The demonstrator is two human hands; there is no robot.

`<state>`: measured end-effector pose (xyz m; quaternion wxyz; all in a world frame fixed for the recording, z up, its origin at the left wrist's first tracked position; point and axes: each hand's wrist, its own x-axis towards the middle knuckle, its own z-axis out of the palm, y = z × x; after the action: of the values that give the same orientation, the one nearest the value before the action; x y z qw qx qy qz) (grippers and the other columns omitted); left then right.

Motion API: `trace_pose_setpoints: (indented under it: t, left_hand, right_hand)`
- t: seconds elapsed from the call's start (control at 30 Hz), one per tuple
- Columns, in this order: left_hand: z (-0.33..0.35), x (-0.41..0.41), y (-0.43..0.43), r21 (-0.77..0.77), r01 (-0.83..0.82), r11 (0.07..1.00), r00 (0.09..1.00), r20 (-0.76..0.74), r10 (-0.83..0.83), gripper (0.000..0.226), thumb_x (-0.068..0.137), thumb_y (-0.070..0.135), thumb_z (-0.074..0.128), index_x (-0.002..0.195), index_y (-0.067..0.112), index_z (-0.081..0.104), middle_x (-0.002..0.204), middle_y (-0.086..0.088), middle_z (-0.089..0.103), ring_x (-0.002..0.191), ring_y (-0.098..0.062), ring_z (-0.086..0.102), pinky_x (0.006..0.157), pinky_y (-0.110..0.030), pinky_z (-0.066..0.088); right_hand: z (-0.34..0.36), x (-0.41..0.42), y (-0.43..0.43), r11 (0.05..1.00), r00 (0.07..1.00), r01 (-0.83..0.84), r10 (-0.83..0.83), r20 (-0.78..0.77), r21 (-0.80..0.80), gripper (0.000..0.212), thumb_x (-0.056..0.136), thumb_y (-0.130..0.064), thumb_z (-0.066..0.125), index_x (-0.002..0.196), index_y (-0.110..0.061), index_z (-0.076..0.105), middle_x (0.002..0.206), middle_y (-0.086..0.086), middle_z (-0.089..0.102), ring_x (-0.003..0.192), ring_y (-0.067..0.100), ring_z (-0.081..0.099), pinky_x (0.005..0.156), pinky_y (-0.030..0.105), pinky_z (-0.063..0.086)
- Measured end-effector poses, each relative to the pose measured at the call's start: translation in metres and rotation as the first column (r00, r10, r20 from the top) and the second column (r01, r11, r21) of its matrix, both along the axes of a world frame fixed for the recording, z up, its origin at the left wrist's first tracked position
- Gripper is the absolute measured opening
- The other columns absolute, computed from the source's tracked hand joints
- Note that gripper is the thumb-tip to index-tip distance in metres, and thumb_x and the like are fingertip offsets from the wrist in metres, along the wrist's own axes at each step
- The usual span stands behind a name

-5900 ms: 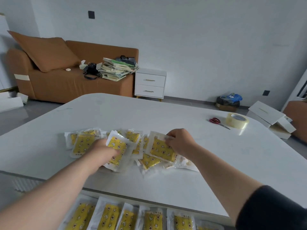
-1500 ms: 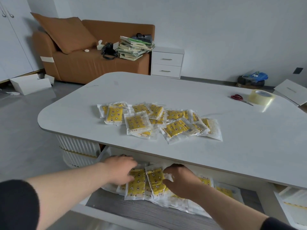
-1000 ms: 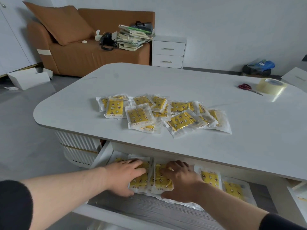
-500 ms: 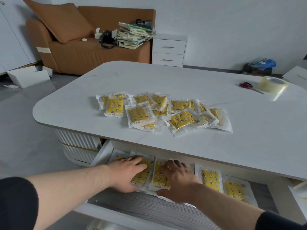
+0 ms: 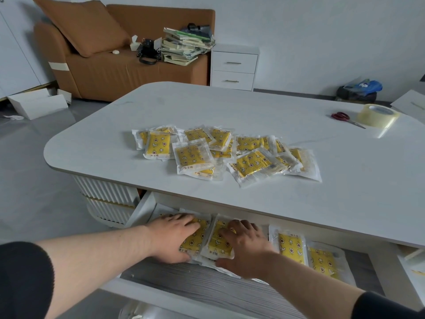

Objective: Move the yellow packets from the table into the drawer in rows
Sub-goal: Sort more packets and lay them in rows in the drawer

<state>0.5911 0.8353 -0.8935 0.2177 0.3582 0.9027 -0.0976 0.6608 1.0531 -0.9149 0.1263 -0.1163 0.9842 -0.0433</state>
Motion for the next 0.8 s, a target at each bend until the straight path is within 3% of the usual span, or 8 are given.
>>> trace_pose_setpoints:
  t: [0.17,0.33,0.47,0.8]
  left_hand:
    - [0.001,-0.005,-0.004,0.021,0.011,1.0,1.0,-0.019,-0.011,0.083,0.087,0.066,0.042,0.153,0.029,0.007,0.163,0.002,-0.002,0.149,-0.021,0.002,0.12,-0.039,0.004]
    - [0.0,-0.007,-0.005,0.138,-0.006,0.99,0.998,-0.057,0.014,0.059,0.096,0.044,0.044,0.15,0.026,0.027,0.157,0.006,0.022,0.144,-0.017,0.021,0.12,-0.035,0.016]
    - [-0.001,-0.009,-0.003,0.154,0.003,0.988,0.998,-0.065,0.008,0.052,0.095,0.042,0.047,0.143,0.025,0.041,0.148,0.005,0.037,0.137,-0.015,0.032,0.116,-0.035,0.026]
    - [-0.005,-0.011,-0.002,0.162,-0.019,0.987,0.998,-0.06,0.029,0.051,0.094,0.043,0.051,0.141,0.026,0.044,0.146,0.007,0.041,0.135,-0.015,0.035,0.115,-0.034,0.028]
  right_hand:
    - [0.002,-0.001,0.007,0.994,0.999,0.024,-0.028,-0.033,-0.107,0.08,0.077,-0.074,0.052,0.145,-0.034,0.037,0.149,-0.007,0.035,0.138,0.019,0.027,0.118,0.036,0.016]
    - [0.0,-0.009,0.01,0.977,0.991,0.097,-0.112,-0.073,-0.19,0.056,0.086,-0.066,0.047,0.132,-0.034,0.057,0.134,-0.009,0.053,0.127,0.018,0.043,0.109,0.031,0.031]
    - [-0.001,-0.011,0.009,0.972,0.987,0.135,-0.148,-0.056,-0.195,0.054,0.087,-0.06,0.054,0.133,-0.032,0.056,0.134,-0.007,0.054,0.126,0.018,0.043,0.109,0.03,0.031]
    - [0.002,-0.012,0.006,0.962,0.98,0.195,-0.199,-0.001,-0.192,0.054,0.087,-0.058,0.055,0.135,-0.035,0.053,0.137,-0.009,0.05,0.129,0.019,0.039,0.113,0.032,0.027]
